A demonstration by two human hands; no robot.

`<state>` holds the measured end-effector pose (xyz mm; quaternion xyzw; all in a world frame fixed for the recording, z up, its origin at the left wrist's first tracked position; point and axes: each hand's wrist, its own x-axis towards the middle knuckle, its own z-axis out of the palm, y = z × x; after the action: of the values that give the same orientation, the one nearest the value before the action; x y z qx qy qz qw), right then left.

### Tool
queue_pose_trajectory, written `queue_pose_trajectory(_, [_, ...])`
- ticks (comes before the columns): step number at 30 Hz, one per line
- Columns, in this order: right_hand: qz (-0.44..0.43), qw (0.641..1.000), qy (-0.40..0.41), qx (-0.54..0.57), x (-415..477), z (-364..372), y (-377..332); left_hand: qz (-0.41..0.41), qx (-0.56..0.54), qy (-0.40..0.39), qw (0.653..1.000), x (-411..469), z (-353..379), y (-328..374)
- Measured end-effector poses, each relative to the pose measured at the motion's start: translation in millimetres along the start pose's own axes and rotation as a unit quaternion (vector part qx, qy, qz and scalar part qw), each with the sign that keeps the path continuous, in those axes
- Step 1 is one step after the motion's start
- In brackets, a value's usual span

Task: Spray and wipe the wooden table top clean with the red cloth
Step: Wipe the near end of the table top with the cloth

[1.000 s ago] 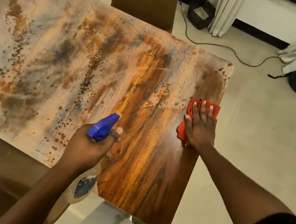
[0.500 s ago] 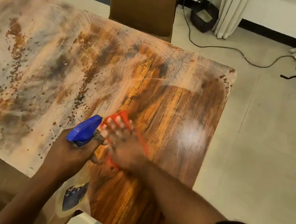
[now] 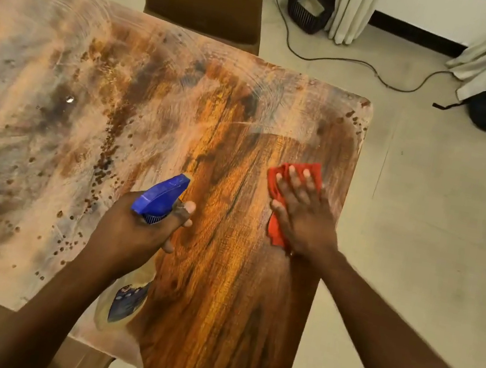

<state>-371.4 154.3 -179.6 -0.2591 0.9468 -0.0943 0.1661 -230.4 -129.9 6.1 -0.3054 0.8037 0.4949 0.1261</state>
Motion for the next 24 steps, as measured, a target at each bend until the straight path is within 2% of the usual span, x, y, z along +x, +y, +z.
queue_pose_trajectory(3, [0.093,0.995,0.032,0.003,57.2,-25.8,19.7,0.001,-0.004,-0.009,1.000,3.1,-0.5,-2.2])
queue_pose_trajectory(6, [0.173,0.984,0.033,0.008,110.2,-42.6,8.3,-0.006,0.008,-0.003,1.000,7.1,-5.6,-7.9])
queue_pose_trajectory(8, [0.179,0.983,0.027,0.033,130.3,-43.4,-15.1,-0.019,0.014,0.006,1.000,9.2,-10.4,-10.6])
queue_pose_trajectory(13, [0.019,1.000,0.003,0.015,123.5,-17.2,-110.3,-0.025,0.000,0.021,0.999,13.6,-19.8,-2.0])
queue_pose_trajectory(18, [-0.147,0.988,-0.048,0.015,56.8,27.2,-189.4,-0.007,0.031,0.041,0.999,24.2,-17.9,9.4])
queue_pose_trajectory(21, [-0.218,0.974,-0.058,0.007,5.2,47.8,-182.8,-0.007,0.029,0.046,0.999,32.5,-13.3,17.3])
queue_pose_trajectory(24, [-0.209,0.977,-0.043,0.001,-35.3,51.3,-136.6,-0.009,-0.009,0.035,0.999,37.6,-7.1,27.9])
